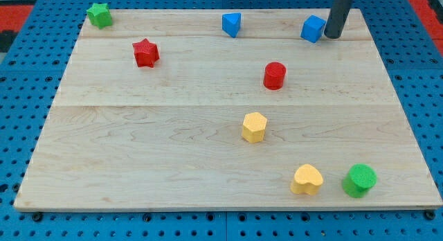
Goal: Move your arm towards red star
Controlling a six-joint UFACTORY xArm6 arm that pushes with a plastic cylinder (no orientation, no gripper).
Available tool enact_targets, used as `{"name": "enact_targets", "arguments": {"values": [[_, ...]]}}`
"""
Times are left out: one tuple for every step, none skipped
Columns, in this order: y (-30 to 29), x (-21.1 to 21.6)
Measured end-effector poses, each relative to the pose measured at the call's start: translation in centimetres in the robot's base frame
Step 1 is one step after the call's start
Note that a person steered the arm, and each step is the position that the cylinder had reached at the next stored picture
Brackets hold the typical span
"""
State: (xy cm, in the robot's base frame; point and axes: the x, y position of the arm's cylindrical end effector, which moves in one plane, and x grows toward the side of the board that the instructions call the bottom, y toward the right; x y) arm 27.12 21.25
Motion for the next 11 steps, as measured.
{"name": "enact_targets", "arguments": {"values": [[0.0, 0.0], [-0.6, 1.6], [-2.1, 4.5], [-9.1, 4.6], [-16.7, 4.6], [-23.4, 3.7], [-25.4, 1.9], [-27.1, 1.9], [-27.4, 1.9], [-28.8, 3.3], [-34.3, 5.1]]}}
